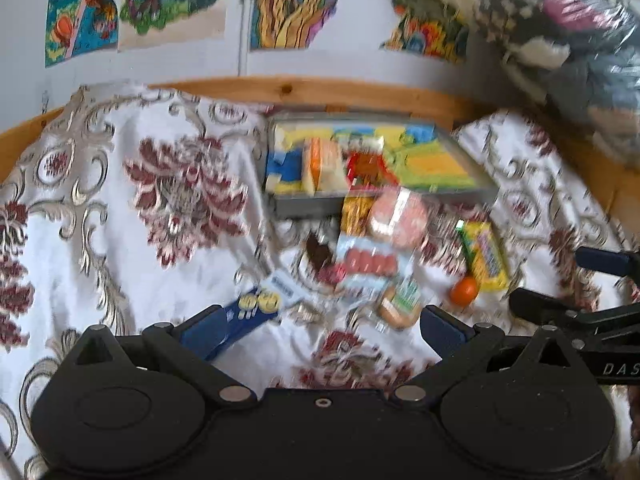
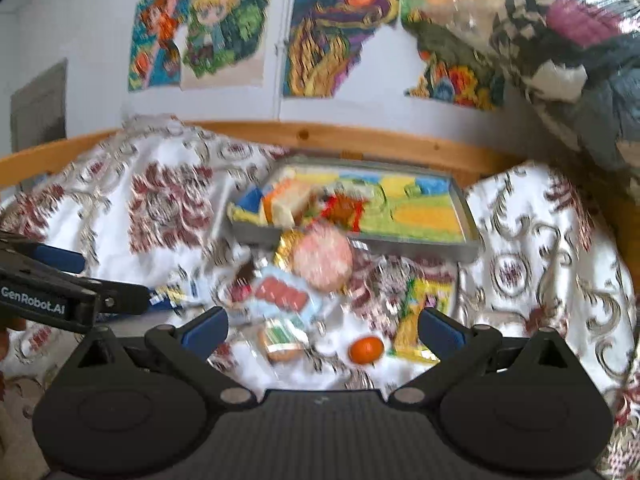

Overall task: Organize snacks
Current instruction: 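Open both tools and lift them away from the tray, then grasp the blue milk stick with the left tool while the right tool grasps the biscuit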

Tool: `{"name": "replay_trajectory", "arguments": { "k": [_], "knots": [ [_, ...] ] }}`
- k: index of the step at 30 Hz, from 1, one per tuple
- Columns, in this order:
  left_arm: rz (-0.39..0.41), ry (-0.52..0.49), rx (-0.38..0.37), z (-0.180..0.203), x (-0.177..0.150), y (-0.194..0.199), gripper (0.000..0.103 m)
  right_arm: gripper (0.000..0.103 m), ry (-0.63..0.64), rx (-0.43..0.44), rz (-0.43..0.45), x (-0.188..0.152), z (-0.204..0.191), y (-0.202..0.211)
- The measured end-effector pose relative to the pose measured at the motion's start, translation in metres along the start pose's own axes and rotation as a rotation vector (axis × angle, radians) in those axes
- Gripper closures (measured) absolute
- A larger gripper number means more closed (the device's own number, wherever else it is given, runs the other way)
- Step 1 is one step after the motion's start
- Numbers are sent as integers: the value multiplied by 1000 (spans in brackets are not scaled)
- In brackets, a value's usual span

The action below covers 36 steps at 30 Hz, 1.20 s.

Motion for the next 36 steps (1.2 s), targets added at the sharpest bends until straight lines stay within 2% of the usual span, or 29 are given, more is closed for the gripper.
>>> {"name": "replay_trajectory", "arguments": {
  "k": [10, 13, 20, 24, 29, 33, 36],
  "knots": [
    [-143, -46, 40, -5, -18, -26, 1, 0, -14, -15, -99, -21, 5, -24],
    [-181, -60, 19, -10, -13, -33, 1, 0, -18, -11, -111, -20, 6, -33],
    [-215, -144, 7, -27, 0, -56, 1, 0, 24, -20, -132, -19, 1, -62],
    [-238, -118, -6, -43, 0, -70, 1, 0, 100, -26, -136, -22, -7, -75],
    [-242, -122, 9, -57, -2, -88, 1, 0, 150, 13, -163, -25, -16, -99],
    [-239, -159, 25, -60, 3, -103, 1, 0, 182, 60, -223, -29, -22, -121],
    [-236, -182, 46, -64, 6, -113, 1, 0, 217, 64, -223, -28, -27, -133]
  ]
}}
Point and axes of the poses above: each gripper's, at about its wrist camera, not at the fingertips, and y roughly against the way its jaws point, z to its right, x to its top, the point moved 9 cm from there along -y, roughly the way its jaws point, and after that the axes turned 6 degrees about -y, right-handed, at the moved point
